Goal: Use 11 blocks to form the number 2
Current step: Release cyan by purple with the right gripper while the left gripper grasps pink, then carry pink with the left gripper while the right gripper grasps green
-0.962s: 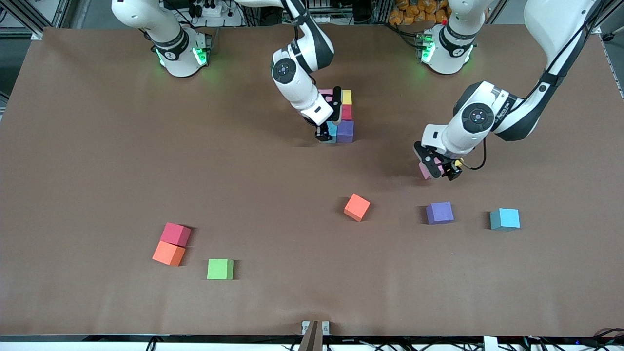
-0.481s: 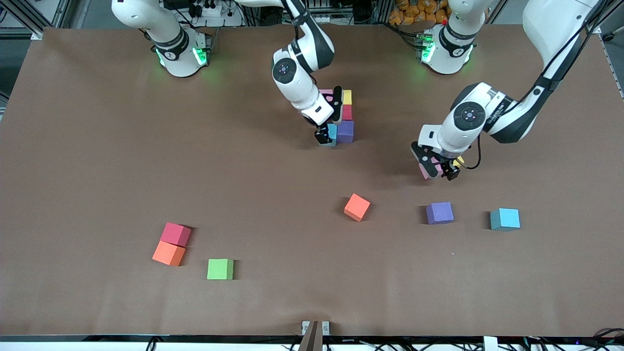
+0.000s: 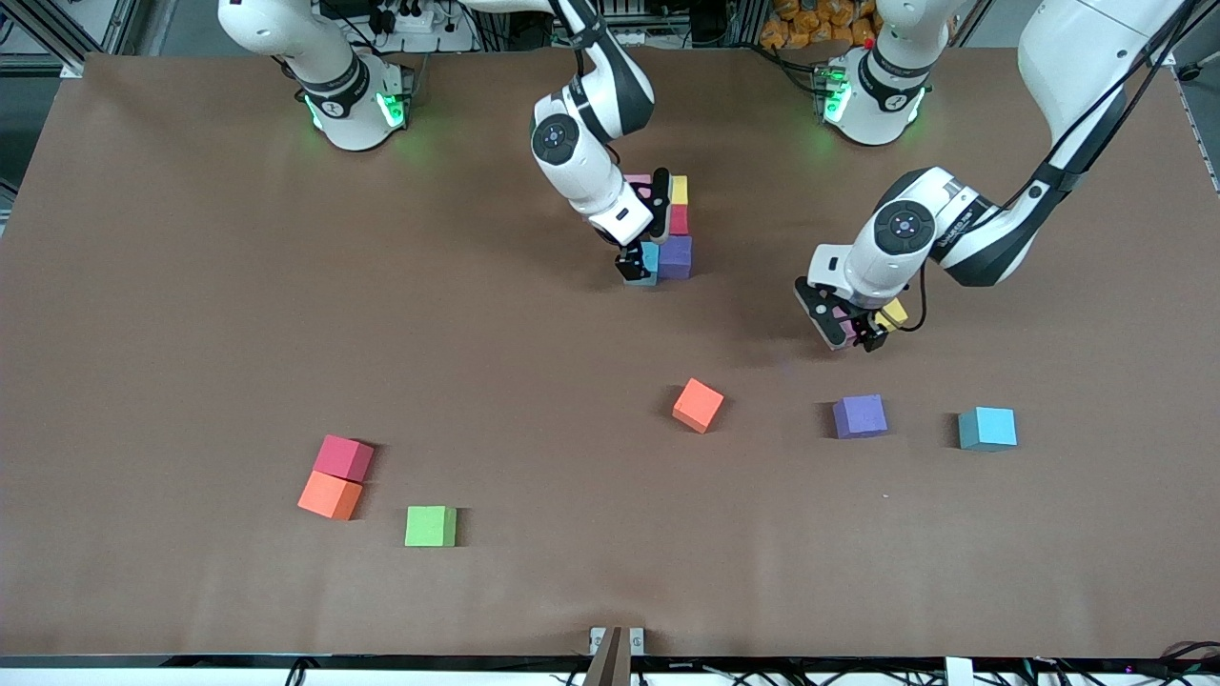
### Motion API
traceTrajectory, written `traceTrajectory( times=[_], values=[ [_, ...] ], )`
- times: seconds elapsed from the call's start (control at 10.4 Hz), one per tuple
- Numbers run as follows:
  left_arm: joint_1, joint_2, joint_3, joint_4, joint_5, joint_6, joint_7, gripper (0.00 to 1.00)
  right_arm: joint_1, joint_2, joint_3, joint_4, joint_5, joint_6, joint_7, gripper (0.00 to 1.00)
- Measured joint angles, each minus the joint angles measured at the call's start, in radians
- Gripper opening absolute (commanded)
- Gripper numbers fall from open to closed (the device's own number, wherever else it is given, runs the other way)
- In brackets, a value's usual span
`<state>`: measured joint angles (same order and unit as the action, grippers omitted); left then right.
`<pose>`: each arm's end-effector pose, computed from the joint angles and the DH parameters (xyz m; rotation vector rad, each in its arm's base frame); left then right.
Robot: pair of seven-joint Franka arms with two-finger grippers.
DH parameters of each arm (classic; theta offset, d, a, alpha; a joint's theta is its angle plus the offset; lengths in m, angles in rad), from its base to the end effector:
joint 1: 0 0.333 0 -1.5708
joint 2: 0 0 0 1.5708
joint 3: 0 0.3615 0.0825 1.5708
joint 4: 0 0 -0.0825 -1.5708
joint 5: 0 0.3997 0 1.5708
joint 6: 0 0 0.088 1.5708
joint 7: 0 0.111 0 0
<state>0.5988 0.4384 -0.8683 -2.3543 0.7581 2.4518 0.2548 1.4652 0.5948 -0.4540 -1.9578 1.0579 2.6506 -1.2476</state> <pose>0.4907 -0.1467 0.2220 -2.5702 1.6179 0.1230 0.3511 0.5556 0.2311 -2.1032 -1.8701 -0.3690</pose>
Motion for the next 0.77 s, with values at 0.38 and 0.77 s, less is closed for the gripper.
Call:
traceTrajectory(
  times=[0.38, 0.77],
  values=[
    [0.001, 0.020, 0.000, 0.000, 0.039, 0.003, -0.045, 0.85, -0.006, -0.053, -0.065, -0.002, 0.000, -0.097, 0.000, 1.00],
    [0.007, 0.020, 0.000, 0.004, 0.040, 0.004, -0.058, 0.30, -0.131, -0.077, -0.127, -0.003, -0.015, -0.195, -0.002, 1.00]
  ],
)
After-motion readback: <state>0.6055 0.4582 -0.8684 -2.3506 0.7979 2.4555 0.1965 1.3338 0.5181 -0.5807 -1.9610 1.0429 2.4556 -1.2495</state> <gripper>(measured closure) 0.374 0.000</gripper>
